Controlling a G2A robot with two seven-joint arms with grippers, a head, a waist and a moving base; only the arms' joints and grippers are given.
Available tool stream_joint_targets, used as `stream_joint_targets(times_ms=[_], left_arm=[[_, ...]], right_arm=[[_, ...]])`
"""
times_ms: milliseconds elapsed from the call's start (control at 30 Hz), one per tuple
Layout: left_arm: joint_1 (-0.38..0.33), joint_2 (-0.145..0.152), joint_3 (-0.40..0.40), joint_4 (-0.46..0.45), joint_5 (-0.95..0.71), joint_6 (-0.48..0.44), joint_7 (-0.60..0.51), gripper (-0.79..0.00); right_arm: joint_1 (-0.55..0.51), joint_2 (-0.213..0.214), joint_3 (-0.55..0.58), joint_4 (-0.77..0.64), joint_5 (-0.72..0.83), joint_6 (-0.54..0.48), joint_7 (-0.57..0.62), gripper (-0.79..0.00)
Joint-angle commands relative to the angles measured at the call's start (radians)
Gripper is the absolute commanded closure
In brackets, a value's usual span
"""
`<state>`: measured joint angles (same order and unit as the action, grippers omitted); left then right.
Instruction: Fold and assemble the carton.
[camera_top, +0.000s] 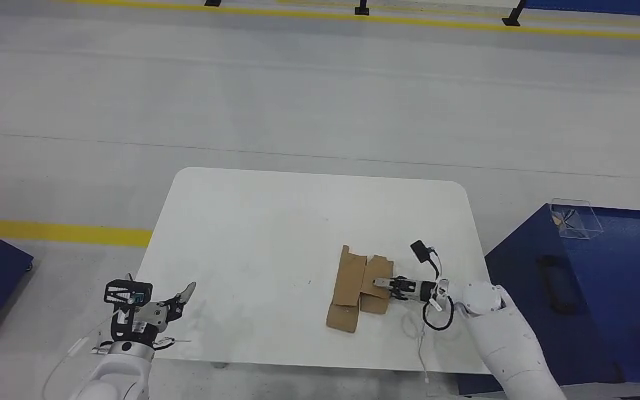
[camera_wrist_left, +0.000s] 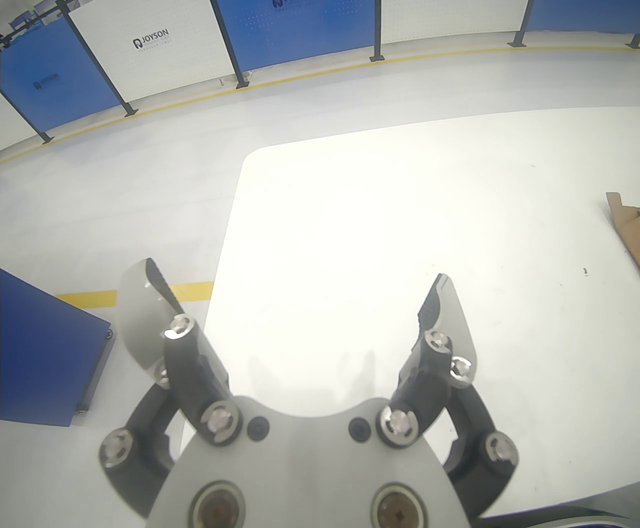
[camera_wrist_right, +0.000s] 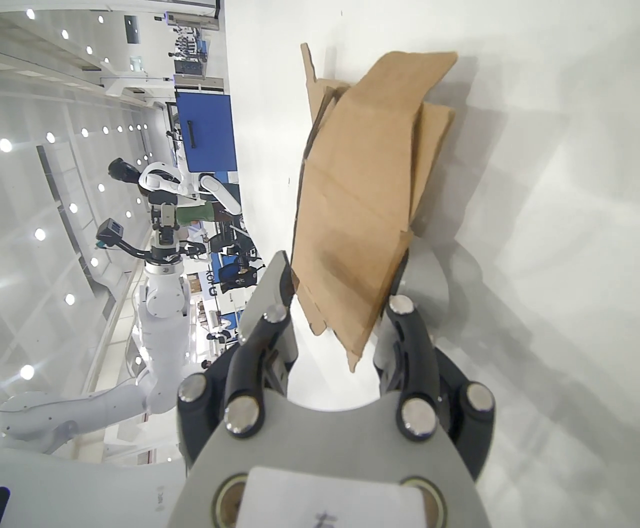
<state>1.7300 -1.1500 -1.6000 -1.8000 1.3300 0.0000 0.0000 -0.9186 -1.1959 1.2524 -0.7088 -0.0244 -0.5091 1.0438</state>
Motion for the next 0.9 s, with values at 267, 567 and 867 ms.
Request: stream_joint_targets(times_ms=[267,567,867], left_arm=[[0.0,0.0,0.0,0.0,0.0,0.0,0.0,-0.785],[0.0,0.0,0.0,0.0,0.0,0.0,0.0,-0.785],[0.0,0.0,0.0,0.0,0.0,0.0,0.0,-0.785]], right_arm=[[0.035,-0.011,-0.009,-0.032,0.165,-0.158,0.064,0.0],[-0.107,0.051,0.163,-0.689,0.36,-0.11,0.14,0.0],[-0.271,0.074,0.305,-1.216,0.3,-0.068,-0.005,0.0]])
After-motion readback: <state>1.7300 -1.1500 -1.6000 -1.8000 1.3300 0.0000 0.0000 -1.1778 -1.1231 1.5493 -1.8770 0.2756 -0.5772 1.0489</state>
